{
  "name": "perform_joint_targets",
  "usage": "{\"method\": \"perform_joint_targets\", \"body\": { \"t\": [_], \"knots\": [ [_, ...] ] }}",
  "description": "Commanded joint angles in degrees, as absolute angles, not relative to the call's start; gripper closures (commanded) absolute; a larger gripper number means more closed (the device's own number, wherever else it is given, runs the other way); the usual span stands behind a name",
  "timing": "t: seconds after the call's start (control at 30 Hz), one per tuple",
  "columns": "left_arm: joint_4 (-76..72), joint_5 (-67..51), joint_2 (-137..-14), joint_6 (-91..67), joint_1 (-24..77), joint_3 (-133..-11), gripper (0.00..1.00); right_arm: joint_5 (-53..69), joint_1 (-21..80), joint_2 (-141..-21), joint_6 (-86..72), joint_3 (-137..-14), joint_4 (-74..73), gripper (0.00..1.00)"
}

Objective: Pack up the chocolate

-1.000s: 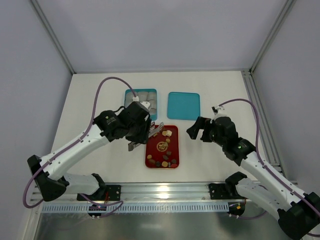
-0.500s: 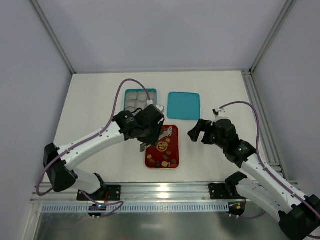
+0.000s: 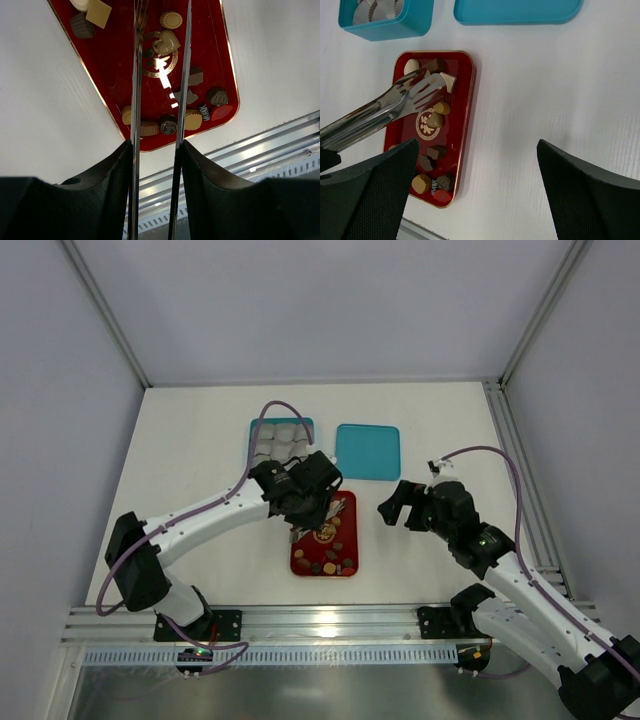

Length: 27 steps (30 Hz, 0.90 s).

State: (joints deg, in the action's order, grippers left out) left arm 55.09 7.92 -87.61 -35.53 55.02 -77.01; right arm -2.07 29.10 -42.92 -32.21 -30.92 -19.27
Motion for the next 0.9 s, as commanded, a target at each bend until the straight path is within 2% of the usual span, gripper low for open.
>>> {"method": "perform_joint_targets", "body": {
  "t": [0.0,0.57,0.87],
  "knots": [
    [52.4,9.0,-88.0,-34.9,55.2,-78.7,0.58,-3.2,29.4,-41.6,-32.0,-30.9,-19.1,0.00],
    [52.1,8.4,-91.0,-34.4,55.2,-80.6,0.59,-3.4,29.4,-40.9,-32.3,-29.6,-18.9,0.00],
    [52.2,7.3,-91.4,-34.3,55.4,-81.2,0.63,-3.4,29.4,-40.3,-32.3,-29.0,-18.8,0.00]
  ]
}}
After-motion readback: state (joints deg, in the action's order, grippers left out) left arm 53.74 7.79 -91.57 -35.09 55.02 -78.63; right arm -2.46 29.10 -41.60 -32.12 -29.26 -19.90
